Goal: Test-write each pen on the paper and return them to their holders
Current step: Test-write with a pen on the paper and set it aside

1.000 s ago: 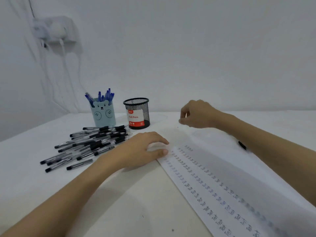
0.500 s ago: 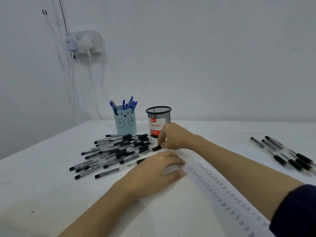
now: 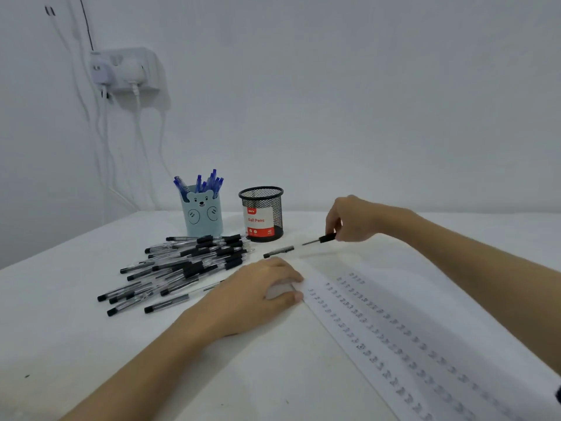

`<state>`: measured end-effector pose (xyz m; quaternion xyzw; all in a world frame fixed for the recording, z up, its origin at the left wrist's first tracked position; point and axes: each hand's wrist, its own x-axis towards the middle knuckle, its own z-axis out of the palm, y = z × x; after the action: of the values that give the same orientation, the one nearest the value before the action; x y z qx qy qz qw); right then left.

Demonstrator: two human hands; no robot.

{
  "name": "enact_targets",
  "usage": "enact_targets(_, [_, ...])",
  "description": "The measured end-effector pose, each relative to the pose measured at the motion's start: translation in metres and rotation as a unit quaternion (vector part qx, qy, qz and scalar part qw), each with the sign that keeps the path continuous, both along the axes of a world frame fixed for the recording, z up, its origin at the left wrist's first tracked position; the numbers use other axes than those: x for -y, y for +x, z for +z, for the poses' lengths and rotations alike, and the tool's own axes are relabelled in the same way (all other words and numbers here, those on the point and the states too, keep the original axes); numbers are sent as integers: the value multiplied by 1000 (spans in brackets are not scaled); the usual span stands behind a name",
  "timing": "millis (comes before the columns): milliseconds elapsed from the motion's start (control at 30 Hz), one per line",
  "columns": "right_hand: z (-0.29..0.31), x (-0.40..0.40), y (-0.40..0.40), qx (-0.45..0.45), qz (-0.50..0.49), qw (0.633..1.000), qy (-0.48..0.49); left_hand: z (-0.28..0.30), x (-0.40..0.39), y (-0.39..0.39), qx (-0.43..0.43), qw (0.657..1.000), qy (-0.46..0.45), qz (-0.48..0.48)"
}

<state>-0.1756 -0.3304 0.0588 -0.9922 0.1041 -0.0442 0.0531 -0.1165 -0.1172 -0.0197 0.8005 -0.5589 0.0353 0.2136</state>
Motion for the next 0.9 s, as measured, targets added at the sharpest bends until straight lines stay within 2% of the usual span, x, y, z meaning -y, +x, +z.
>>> enact_targets(100, [7, 25, -37, 28, -59, 991, 114, 6, 11, -7, 24, 1000, 17, -7])
enact_targets(200, [3, 37, -67, 107, -96, 941, 306, 12, 26, -12, 19, 999, 43, -21])
enact_targets(300, [-5, 43, -88, 129, -115, 900, 400, 15, 44, -10, -2, 998, 52, -28])
enact_targets(433, [-8, 43, -100, 139, -129, 864, 466, 9, 61, -7, 5, 998, 51, -27])
enact_targets(600, [-14, 44, -95, 163, -133, 863, 459, -4, 64, -11, 27, 999, 18, -21])
enact_targets(767, [-21, 36, -84, 200, -172, 816, 513, -6, 64, -12, 51, 998, 0, -36])
enact_targets(900, [-25, 35, -81, 192, -185, 809, 524, -4, 63, -14, 46, 998, 1, -48])
